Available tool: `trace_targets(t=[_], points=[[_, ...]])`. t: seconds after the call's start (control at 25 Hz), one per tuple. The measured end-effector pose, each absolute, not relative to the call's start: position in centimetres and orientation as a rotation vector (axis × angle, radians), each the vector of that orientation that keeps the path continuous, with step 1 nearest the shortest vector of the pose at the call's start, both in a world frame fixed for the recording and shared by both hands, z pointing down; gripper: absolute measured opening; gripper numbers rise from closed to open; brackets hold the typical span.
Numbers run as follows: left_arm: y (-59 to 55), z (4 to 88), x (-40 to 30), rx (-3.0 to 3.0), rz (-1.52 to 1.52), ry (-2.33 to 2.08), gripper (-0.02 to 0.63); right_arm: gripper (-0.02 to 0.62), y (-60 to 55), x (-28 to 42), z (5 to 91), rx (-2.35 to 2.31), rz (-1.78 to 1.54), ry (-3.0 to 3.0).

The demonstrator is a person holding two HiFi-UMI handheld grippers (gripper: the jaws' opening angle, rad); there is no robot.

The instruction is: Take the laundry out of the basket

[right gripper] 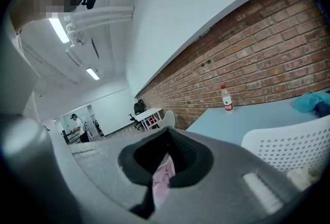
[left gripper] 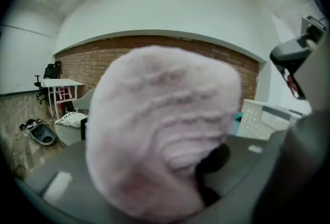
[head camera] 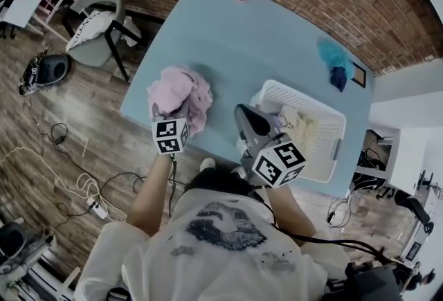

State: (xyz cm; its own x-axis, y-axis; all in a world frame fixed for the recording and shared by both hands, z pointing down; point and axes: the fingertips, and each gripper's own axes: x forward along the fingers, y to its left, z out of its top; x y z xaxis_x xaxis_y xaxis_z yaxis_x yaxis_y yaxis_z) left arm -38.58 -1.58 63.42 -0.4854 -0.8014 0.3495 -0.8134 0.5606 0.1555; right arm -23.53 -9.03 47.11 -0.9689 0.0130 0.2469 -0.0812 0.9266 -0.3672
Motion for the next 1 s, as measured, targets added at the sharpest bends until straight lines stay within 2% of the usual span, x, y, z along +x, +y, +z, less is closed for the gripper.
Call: trace_targets(t=[0.24,1.0], points=[[-0.8,62.6,-38.5,1.293,0.027,-2.399,0.278,-0.003,-9.3,-22.9,46.7,0.053,0.578,-2.854],[1.7,58.7,-36.4,1.247,0.059,-2.402,0.326,-0.003,-8.8,-18.7,43.6,0.084,0.593,-2.968]])
